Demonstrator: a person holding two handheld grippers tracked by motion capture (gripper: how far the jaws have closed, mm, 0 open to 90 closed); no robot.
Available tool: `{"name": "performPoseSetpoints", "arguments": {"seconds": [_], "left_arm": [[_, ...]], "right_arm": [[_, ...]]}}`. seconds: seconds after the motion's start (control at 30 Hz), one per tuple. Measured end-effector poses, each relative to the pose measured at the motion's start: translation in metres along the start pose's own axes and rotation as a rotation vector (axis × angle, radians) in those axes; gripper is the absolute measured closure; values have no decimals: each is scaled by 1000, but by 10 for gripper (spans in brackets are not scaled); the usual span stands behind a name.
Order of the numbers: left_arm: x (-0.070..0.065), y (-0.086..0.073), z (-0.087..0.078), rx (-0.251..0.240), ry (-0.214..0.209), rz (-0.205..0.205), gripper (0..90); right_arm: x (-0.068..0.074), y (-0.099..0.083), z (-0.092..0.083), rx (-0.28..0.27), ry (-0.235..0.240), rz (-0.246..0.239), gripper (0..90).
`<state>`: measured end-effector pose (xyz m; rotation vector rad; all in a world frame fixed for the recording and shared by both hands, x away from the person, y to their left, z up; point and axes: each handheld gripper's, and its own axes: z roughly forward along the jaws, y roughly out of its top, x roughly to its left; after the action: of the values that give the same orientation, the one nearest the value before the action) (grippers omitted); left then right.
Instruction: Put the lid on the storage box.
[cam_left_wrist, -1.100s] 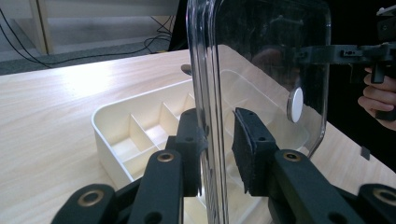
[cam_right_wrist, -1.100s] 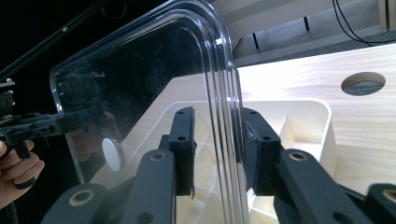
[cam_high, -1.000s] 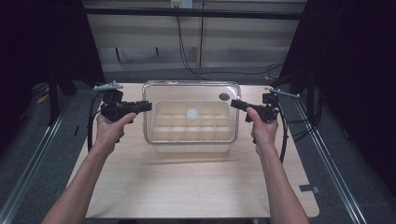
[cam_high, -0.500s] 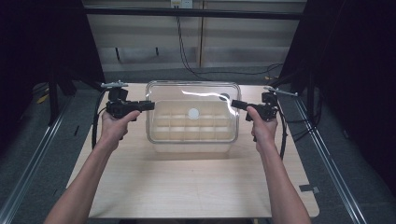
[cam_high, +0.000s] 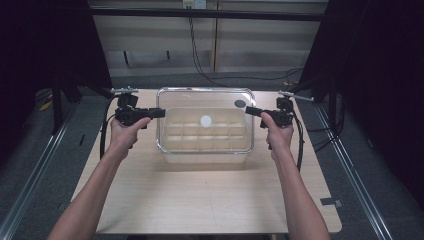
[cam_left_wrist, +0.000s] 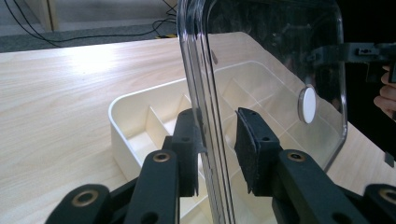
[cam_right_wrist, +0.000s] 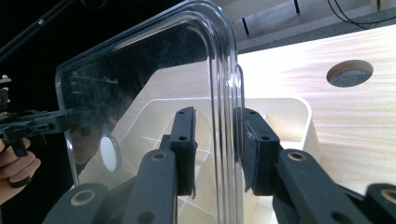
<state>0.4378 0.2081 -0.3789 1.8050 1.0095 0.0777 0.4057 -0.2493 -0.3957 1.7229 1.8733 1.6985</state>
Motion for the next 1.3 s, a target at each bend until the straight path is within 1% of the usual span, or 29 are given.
{"name": "performPoseSetpoints", "arguments": {"seconds": [0.07,0.13,0.2,0.23,0.3,0.33,0.37,0.43,0.5,0.63,0.67,0.7,0.73,0.77,0.8,0.83,0.87,0.9,0.93,0.97,1.0,1.07,1.1,1.17,1.23,1.27,1.3], "left_arm": [[2,-1,2,-2,2,-6,699],[4,-1,3,-1,-6,-9,699],[6,0,5,3,-2,-9,696],[8,0,8,7,1,-16,696],[9,0,9,14,3,-19,692],[10,0,10,15,6,-18,690],[10,-1,12,18,17,-17,687],[14,-2,15,26,19,-31,678],[15,-2,16,30,20,-29,677],[17,-1,19,35,23,-32,674],[19,-2,20,41,30,-33,667],[22,-3,23,47,30,-39,665],[23,-4,25,53,30,-51,665],[23,-4,25,53,30,-51,664],[25,-4,27,57,39,-58,664],[28,-6,29,68,42,-73,661],[28,-6,30,79,59,-70,660],[28,-6,30,79,59,-70,668],[31,-7,32,90,62,-69,668],[31,-7,32,90,62,-69,669],[32,-7,32,81,53,-78,670],[34,-8,36,103,58,-76,660],[34,-8,36,103,58,-76,658],[36,-10,37,103,50,-91,657],[38,-10,39,111,47,-91,650],[39,-10,40,119,49,-84,638],[40,-10,41,126,51,-83,638]], "right_arm": [[-2,-1,2,1,-7,8,686],[-2,-1,3,3,-8,8,685],[-3,-1,5,4,-14,8,680],[-5,0,8,13,-29,10,670],[-6,0,10,16,-35,10,663],[-6,-1,13,20,-46,14,652],[-6,-1,15,26,-56,15,646],[-7,-1,21,40,-80,21,631],[-8,-1,23,48,-85,26,629],[-11,-2,25,55,-89,20,619],[-12,-2,28,66,-100,13,607],[-11,-2,29,73,-108,12,595],[-11,-2,31,81,-119,2,586],[-11,-2,33,93,-131,-2,581],[-11,-2,33,93,-131,-2,581],[-12,-1,36,107,-145,1,574],[-13,-2,38,109,-148,0,574],[-13,-2,38,109,-148,0,574],[-15,-4,41,119,-152,8,566],[-15,-4,41,119,-152,8,566],[-16,-5,43,118,-163,19,558],[-17,-6,44,113,-165,25,556],[-17,-6,44,113,-165,25,556],[-18,-8,46,118,-171,34,552],[-18,-9,48,123,-179,39,544],[-19,-10,49,115,-184,57,544],[-19,-10,49,115,-184,57,544]]}}
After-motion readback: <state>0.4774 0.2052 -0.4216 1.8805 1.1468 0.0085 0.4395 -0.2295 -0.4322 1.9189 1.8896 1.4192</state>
